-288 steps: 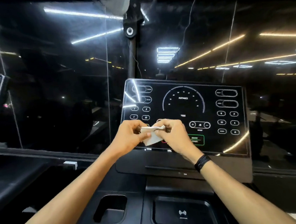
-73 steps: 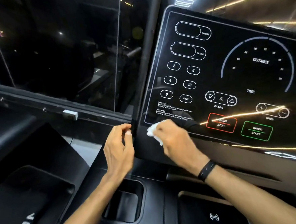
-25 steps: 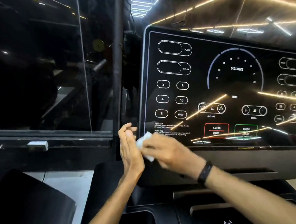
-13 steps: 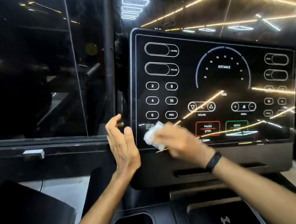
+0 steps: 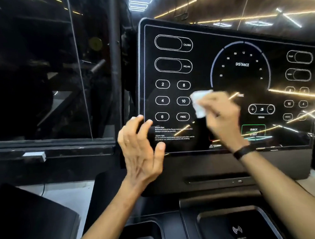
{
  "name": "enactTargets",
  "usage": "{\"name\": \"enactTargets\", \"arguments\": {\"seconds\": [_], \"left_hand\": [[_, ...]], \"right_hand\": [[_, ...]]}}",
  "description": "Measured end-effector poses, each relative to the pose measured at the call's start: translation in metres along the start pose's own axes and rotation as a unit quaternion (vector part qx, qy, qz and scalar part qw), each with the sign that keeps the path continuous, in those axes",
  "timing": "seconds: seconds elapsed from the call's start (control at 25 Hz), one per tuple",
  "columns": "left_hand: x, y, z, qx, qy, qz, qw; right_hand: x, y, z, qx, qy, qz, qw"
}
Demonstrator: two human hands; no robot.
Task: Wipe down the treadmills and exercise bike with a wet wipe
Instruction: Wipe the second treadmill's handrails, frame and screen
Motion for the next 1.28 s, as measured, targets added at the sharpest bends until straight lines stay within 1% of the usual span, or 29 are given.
{"name": "enactTargets", "arguments": {"seconds": [0.04,0.08,0.12,0.16,0.2,0.24,0.28,0.32,0.36,0.44,0.48,0.52,0.56,0.6,0.64,0.68,0.72,0.76,0.8,0.88,0.92,0.96,1.0,1.04,1.12,1.16,1.2,1.24,1.28], "left_hand": [[0.002,-0.001,-0.006,-0.014,-0.039,0.007,0.999],[0.004,-0.002,-0.009,-0.022,-0.064,0.012,0.998],[0.004,-0.003,-0.01,-0.025,-0.075,0.016,0.997],[0.004,-0.003,-0.009,-0.026,-0.076,0.02,0.997],[0.005,-0.004,-0.009,-0.03,-0.077,0.024,0.996],[0.007,-0.005,-0.009,-0.035,-0.08,0.032,0.996],[0.008,-0.005,-0.01,-0.04,-0.086,0.041,0.995],[0.009,-0.006,-0.011,-0.044,-0.092,0.046,0.994],[0.009,-0.007,-0.012,-0.047,-0.095,0.048,0.993],[0.01,-0.009,-0.014,-0.051,-0.095,0.047,0.993],[0.009,-0.009,-0.013,-0.055,-0.093,0.047,0.993],[0.009,-0.009,-0.013,-0.057,-0.092,0.05,0.993],[0.009,-0.008,-0.013,-0.057,-0.091,0.052,0.993],[0.008,-0.008,-0.013,-0.055,-0.09,0.056,0.993],[0.008,-0.008,-0.013,-0.049,-0.087,0.062,0.993],[0.008,-0.008,-0.014,-0.043,-0.083,0.066,0.993],[0.007,-0.008,-0.017,-0.036,-0.081,0.067,0.994],[0.007,-0.011,-0.022,-0.029,-0.08,0.065,0.994],[0.006,-0.015,-0.028,-0.021,-0.077,0.065,0.995],[0.005,-0.028,-0.043,0.0,-0.071,0.063,0.995],[0.004,-0.035,-0.05,0.01,-0.068,0.062,0.996],[0.004,-0.041,-0.057,0.015,-0.063,0.062,0.996],[0.004,-0.047,-0.061,0.017,-0.061,0.065,0.996],[0.006,-0.051,-0.064,0.016,-0.063,0.068,0.996],[0.009,-0.056,-0.067,0.013,-0.075,0.077,0.994],[0.01,-0.056,-0.067,0.01,-0.08,0.079,0.994],[0.011,-0.057,-0.067,0.007,-0.082,0.081,0.993],[0.013,-0.057,-0.067,0.005,-0.085,0.083,0.993],[0.014,-0.057,-0.067,0.002,-0.088,0.083,0.993]], "right_hand": [[-0.01,0.012,-0.016,0.012,-0.089,-0.078,0.993],[-0.002,0.011,-0.018,0.032,-0.149,-0.114,0.982],[0.017,0.002,-0.005,0.047,-0.159,-0.121,0.979],[0.041,-0.012,0.02,0.033,-0.108,-0.071,0.991],[0.07,-0.025,0.05,0.004,-0.004,0.007,1.0],[0.093,-0.028,0.07,-0.023,0.094,0.084,0.992],[0.102,-0.025,0.071,-0.032,0.152,0.142,0.978],[0.096,-0.016,0.06,-0.023,0.18,0.164,0.97],[0.081,-0.003,0.037,0.008,0.171,0.149,0.974],[0.045,0.026,-0.018,0.065,0.02,0.041,0.997],[0.036,0.036,-0.036,0.068,-0.098,-0.026,0.993],[0.041,0.035,-0.039,0.06,-0.179,-0.075,0.979],[0.048,0.027,-0.026,0.04,-0.189,-0.089,0.977],[0.062,0.012,-0.002,0.004,-0.128,-0.039,0.991],[0.082,-0.002,0.025,-0.025,-0.013,0.049,0.998],[0.099,-0.007,0.04,-0.033,0.091,0.142,0.985],[0.102,-0.003,0.036,-0.033,0.146,0.21,0.966],[0.093,0.006,0.019,-0.021,0.16,0.233,0.959],[0.075,0.019,-0.008,0.005,0.117,0.209,0.971],[0.033,0.054,-0.055,0.062,-0.053,0.067,0.994],[0.026,0.064,-0.062,0.067,-0.128,0.007,0.99],[0.031,0.061,-0.053,0.061,-0.151,-0.014,0.987],[0.046,0.049,-0.032,0.038,-0.122,0.013,0.992],[0.07,0.032,-0.008,0.012,-0.059,0.078,0.995],[0.116,0.015,0.027,-0.026,0.065,0.216,0.974],[0.119,0.016,0.022,-0.029,0.089,0.238,0.967],[0.109,0.021,0.005,-0.02,0.085,0.222,0.971],[0.09,0.03,-0.018,0.002,0.041,0.169,0.985],[0.066,0.041,-0.042,0.029,-0.026,0.089,0.995]]}}
Point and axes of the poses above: each hand's wrist, its own x-axis away from the middle knuckle, its own y-axis out of the back of the hand, z = x × y, the point moved 6 cm from there along -x, towards the middle knuckle, and after that the axes turned 4 degrees about -z, right-handed, at the moved point
